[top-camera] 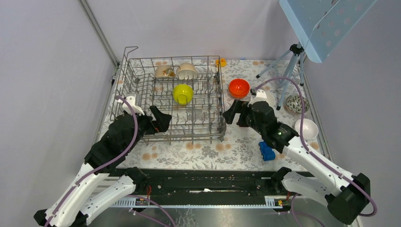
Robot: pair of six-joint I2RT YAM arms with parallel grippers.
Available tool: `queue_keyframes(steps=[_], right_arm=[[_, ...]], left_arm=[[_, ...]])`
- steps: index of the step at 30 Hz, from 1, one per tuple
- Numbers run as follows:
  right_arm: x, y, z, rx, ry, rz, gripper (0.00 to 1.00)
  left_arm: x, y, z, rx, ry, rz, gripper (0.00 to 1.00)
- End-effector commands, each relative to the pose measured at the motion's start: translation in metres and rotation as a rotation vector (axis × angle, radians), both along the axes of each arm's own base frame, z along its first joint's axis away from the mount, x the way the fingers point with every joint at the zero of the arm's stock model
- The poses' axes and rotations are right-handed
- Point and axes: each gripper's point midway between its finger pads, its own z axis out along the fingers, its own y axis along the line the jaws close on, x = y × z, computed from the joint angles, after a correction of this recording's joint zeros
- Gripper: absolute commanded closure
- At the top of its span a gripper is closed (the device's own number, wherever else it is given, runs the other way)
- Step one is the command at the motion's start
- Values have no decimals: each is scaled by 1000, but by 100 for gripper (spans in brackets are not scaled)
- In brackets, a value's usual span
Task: Unload the bowls from the dish rack
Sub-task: Adjust the dish rack at the center of the board.
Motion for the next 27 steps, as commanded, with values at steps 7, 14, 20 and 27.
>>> queue_keyframes(steps=[7,14,20,27], right_arm=[[93,4,25,-235,-149,-178,5],[156,11,12,-254,-50,-176,20],[172,37,-7,-224,16,-80,38],[158,48,-31,-169,105,-40,59]], left_arm=[[-13,17,21,-59,-30,53,1],[-22,33,18,-68,-16,104,1],[-20,58,7,-17,-2,229,1],[-2,60,-25,87,95,321,4]])
